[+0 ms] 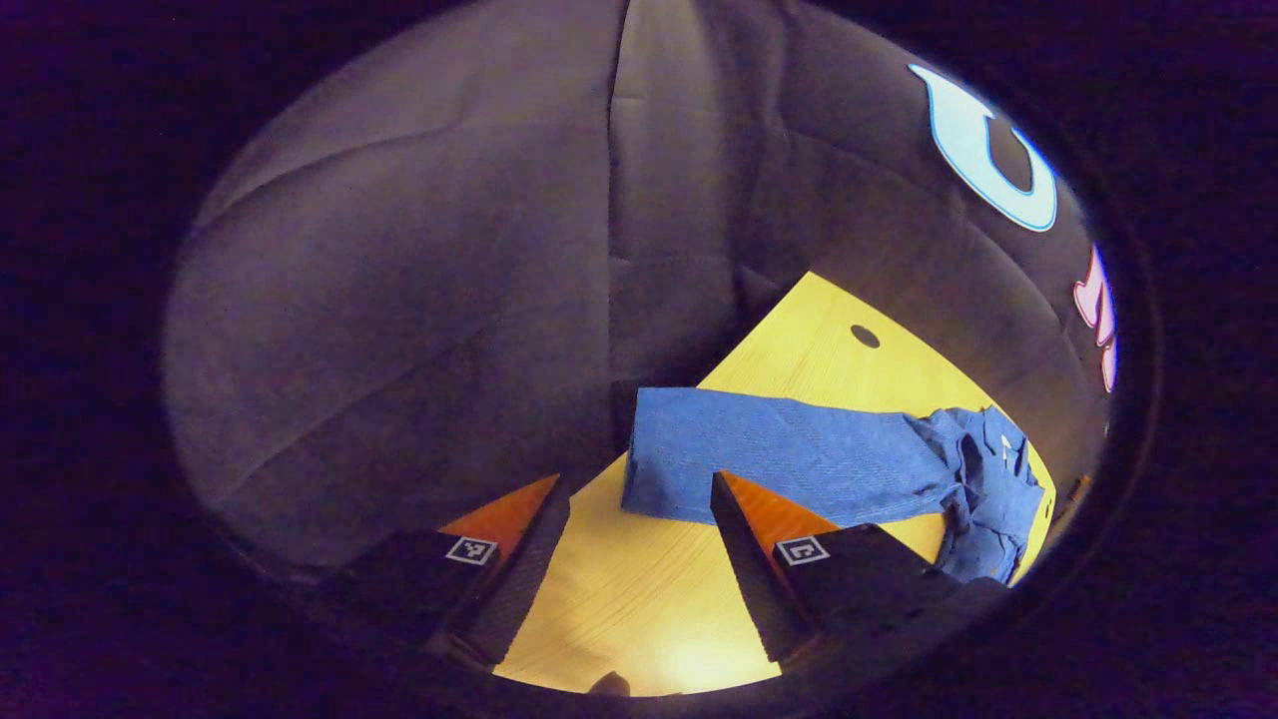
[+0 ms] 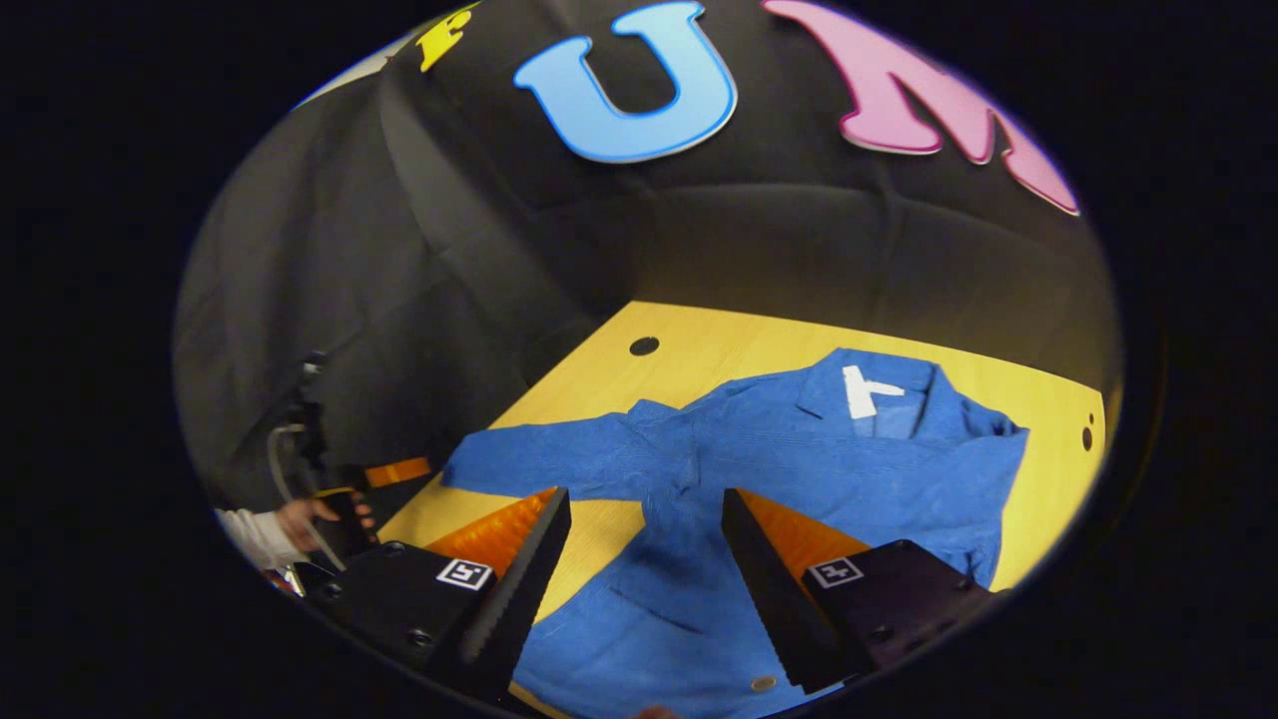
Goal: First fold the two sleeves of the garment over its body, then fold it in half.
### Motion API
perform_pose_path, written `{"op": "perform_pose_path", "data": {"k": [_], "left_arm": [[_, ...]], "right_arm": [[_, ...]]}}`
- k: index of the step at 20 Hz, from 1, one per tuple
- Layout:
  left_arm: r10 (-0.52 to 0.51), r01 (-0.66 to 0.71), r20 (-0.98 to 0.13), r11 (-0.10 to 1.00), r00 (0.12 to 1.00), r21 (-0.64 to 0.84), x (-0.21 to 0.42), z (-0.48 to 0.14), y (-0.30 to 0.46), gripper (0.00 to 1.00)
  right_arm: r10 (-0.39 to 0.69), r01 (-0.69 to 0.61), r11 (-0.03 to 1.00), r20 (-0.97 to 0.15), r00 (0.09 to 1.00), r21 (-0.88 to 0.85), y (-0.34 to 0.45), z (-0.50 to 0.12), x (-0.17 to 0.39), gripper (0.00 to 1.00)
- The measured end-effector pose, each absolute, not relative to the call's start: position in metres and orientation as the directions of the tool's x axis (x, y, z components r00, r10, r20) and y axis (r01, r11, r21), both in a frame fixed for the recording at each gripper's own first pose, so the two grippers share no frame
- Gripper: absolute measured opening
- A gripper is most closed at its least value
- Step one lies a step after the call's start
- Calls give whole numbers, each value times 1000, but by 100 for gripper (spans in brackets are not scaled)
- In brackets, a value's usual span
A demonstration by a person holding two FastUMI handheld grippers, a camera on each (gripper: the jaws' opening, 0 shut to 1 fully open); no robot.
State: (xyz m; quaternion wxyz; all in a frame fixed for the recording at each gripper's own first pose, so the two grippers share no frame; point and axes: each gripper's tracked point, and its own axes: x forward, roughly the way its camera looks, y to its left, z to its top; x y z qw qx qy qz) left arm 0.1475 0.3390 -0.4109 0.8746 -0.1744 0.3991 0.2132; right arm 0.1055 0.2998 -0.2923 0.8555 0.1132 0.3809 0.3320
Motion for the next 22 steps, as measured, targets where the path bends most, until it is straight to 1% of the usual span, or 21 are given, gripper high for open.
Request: {"op": "perform_pose_path", "data": {"k": [4, 5, 6, 7, 9, 10, 12, 13, 14, 16, 17, 18, 19, 20, 22], "left_arm": [[199, -515, -824, 848, 530, -127, 166, -440, 342, 84], [221, -501, -815, 860, 536, -96, 171, -440, 347, 84], [223, -489, -821, 869, 526, -77, 175, -444, 346, 86], [235, -481, -825, 875, 514, -51, 176, -444, 346, 83], [248, -429, -839, 903, 485, 19, 177, -449, 346, 83], [237, -417, -840, 909, 488, 14, 180, -450, 343, 83], [240, -457, -850, 889, 468, -1, 182, -449, 342, 72], [238, -480, -858, 877, 455, -11, 184, -446, 339, 57], [212, -476, -867, 879, 451, -32, 189, -450, 335, 41], [224, -479, -872, 878, 435, -14, 193, -448, 328, 10], [233, -466, -875, 884, 423, 10, 192, -451, 328, 10], [248, -456, -863, 890, 441, 24, 195, -449, 332, 10], [257, -467, -870, 884, 421, 35, 196, -453, 332, 5], [257, -457, -867, 889, 428, 37, 197, -448, 329, 0], [222, -430, -877, 903, 427, 19, 196, -439, 321, 0]], "right_arm": [[579, -364, 815, -603, 549, 451, 213, -277, 82, 97], [554, -335, 831, -612, 564, 444, 195, -272, 78, 97], [532, -306, 845, -623, 574, 439, 177, -271, 75, 97], [511, -275, 856, -639, 575, 437, 161, -272, 71, 97], [492, -225, 863, -647, 583, 453, 144, -273, 69, 97], [489, -210, 862, -645, 587, 461, 142, -273, 71, 97], [491, -204, 858, -638, 594, 471, 144, -276, 76, 97], [500, -207, 852, -630, 594, 481, 146, -273, 76, 97], [510, -208, 845, -626, 590, 492, 147, -272, 74, 97], [513, -210, 844, -628, 585, 494, 140, -270, 73, 97], [513, -213, 845, -631, 582, 490, 139, -270, 69, 98], [512, -219, 847, -633, 581, 485, 138, -270, 66, 97], [512, -226, 849, -634, 579, 478, 136, -268, 60, 97], [510, -231, 851, -638, 578, 471, 131, -268, 56, 97], [510, -231, 851, -636, 578, 473, 125, -266, 51, 97]]}}
